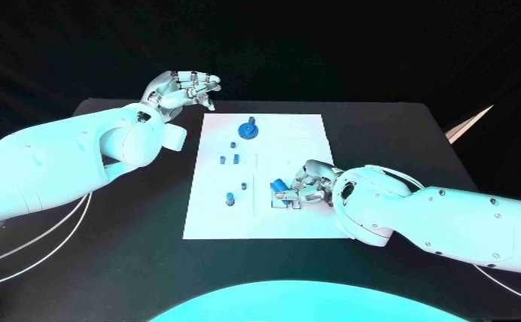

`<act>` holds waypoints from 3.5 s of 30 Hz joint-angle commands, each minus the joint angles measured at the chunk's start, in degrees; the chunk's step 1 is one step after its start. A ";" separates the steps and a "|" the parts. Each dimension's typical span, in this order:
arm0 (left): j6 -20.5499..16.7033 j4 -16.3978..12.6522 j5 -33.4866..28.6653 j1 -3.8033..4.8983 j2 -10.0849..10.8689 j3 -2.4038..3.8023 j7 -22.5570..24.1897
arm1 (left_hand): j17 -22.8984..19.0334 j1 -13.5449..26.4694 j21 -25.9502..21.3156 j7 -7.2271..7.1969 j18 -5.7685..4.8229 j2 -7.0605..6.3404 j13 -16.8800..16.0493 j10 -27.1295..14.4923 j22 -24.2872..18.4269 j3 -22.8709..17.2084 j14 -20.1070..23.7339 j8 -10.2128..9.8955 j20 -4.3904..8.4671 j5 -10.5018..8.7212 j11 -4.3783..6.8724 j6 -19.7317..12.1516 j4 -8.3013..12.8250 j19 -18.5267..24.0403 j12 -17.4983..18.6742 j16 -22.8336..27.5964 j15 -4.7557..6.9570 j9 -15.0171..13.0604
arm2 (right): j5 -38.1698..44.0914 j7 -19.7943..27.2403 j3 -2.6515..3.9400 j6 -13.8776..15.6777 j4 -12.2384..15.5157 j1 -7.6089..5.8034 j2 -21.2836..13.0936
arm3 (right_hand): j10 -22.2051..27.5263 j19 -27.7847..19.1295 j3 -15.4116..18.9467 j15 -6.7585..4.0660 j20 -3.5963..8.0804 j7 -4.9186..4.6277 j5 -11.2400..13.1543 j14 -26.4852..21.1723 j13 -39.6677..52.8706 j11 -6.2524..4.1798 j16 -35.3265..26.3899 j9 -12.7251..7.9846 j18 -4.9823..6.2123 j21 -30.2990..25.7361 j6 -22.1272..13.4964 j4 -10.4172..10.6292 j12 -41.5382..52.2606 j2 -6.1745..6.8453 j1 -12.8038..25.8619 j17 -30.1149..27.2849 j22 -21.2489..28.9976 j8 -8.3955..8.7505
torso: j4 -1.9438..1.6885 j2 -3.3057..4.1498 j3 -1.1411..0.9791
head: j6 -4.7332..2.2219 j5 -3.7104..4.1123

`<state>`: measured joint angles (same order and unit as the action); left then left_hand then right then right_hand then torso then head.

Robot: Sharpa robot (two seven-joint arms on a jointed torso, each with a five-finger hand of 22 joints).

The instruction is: Assemble the parts on the task board

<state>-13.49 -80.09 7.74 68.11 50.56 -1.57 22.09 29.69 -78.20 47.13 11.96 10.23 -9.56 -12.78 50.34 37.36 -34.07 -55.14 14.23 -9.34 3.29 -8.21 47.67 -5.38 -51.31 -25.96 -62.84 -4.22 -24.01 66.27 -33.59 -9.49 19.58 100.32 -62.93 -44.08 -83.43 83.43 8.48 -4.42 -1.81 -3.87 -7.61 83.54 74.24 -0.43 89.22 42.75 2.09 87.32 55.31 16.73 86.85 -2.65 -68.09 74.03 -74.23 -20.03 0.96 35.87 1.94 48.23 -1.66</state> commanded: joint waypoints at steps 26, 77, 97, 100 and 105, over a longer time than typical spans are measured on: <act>0.18 -0.18 -0.03 0.03 0.09 0.03 -0.13 | -0.71 0.18 -0.94 0.17 0.29 0.57 0.63 -1.10 -0.79 0.74 0.57 0.88 -0.39 -0.21 -0.36 -0.99 0.01 -1.02 -0.76 0.48 -0.22 0.17 | 0.21 -0.77 0.02 -2.70 -1.04 0.03 0.36 | -5.13 6.04 4.57 -0.74 0.80 1.56 -0.33 6.46 13.80 -1.29 0.78 3.03 -1.58 0.06 5.61 0.00 0.03 -2.74 4.93 15.97 -15.09 -1.72 | -0.04 0.00 0.02 | -0.10 0.09; 0.10 -0.05 -0.03 0.03 0.10 0.03 -0.19 | -0.75 0.27 -1.09 0.19 0.29 0.63 0.67 -1.20 -0.88 0.71 0.63 0.98 -0.43 -0.21 -0.38 -1.10 -0.15 -1.02 -0.87 0.48 -0.25 0.20 | 3.13 2.59 0.02 -2.96 1.78 0.07 -2.54 | -5.12 6.02 -0.62 -0.67 0.74 1.44 -0.73 6.46 13.92 -1.22 0.78 2.89 -1.59 0.13 5.35 -0.33 -0.25 3.11 -5.75 15.97 -15.11 -0.11 | 0.02 0.04 -0.01 | -0.20 0.04; 0.22 -0.08 -0.03 0.03 0.07 0.03 -0.21 | -0.76 0.20 -1.13 0.19 0.29 0.62 0.69 -1.23 -0.91 0.67 0.66 1.03 -0.43 -0.21 -0.38 -1.12 -0.12 -1.04 -0.93 0.48 -0.24 0.21 | 4.73 1.50 0.02 -1.93 -0.72 0.56 -0.49 | -5.18 5.99 -2.19 -0.75 0.78 1.59 -0.73 6.46 13.99 -1.33 0.78 2.63 -1.55 -0.03 5.71 -0.23 -0.17 0.60 -4.96 15.97 -15.06 0.11 | 0.04 -0.01 0.03 | -0.09 0.00; 0.22 -0.06 -0.03 0.03 0.08 0.03 -0.22 | -0.76 0.20 -1.13 0.19 0.29 0.62 0.69 -1.23 -0.91 0.67 0.66 1.03 -0.43 -0.21 -0.38 -1.12 -0.12 -1.04 -0.93 0.48 -0.24 0.21 | 4.84 1.79 0.02 -1.63 -0.41 0.57 -0.82 | -5.17 5.99 -2.19 -0.75 0.78 1.59 -0.71 6.46 13.97 -1.33 0.78 2.62 -1.56 0.00 5.69 -0.24 -0.20 0.64 -4.96 15.97 -15.07 0.12 | 0.02 -0.05 0.02 | -0.15 -0.04; 0.23 -0.06 -0.03 0.03 0.13 0.03 -0.24 | -0.76 0.20 -1.13 0.19 0.29 0.62 0.69 -1.23 -0.91 0.67 0.66 1.03 -0.43 -0.21 -0.38 -1.12 -0.12 -1.04 -0.93 0.48 -0.24 0.21 | 4.71 2.81 0.03 -0.66 0.87 0.57 -2.12 | -5.16 5.98 -1.77 -0.72 0.78 1.47 -0.54 6.46 13.97 -1.25 0.78 2.60 -1.55 -0.05 5.67 -0.16 -0.22 1.66 -4.34 15.97 -15.06 0.18 | -0.04 0.01 0.01 | -0.18 -0.06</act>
<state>-13.43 -80.05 7.74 68.10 50.75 -1.57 21.79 29.45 -78.20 47.12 11.96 10.22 -9.56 -12.70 49.84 37.27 -34.07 -54.76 14.33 -9.72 3.29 -8.69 47.27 -5.38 -51.72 -25.97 -62.84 -4.60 -24.01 70.97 -31.27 -9.46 18.55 100.72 -62.42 -45.90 -83.81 83.71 8.42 -4.63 -1.52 -2.39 -7.66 83.72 74.68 -1.04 89.22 45.60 2.09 87.30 60.67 16.75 86.84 0.67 -72.92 74.03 -74.23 -20.16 0.96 35.84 1.97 48.06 -1.70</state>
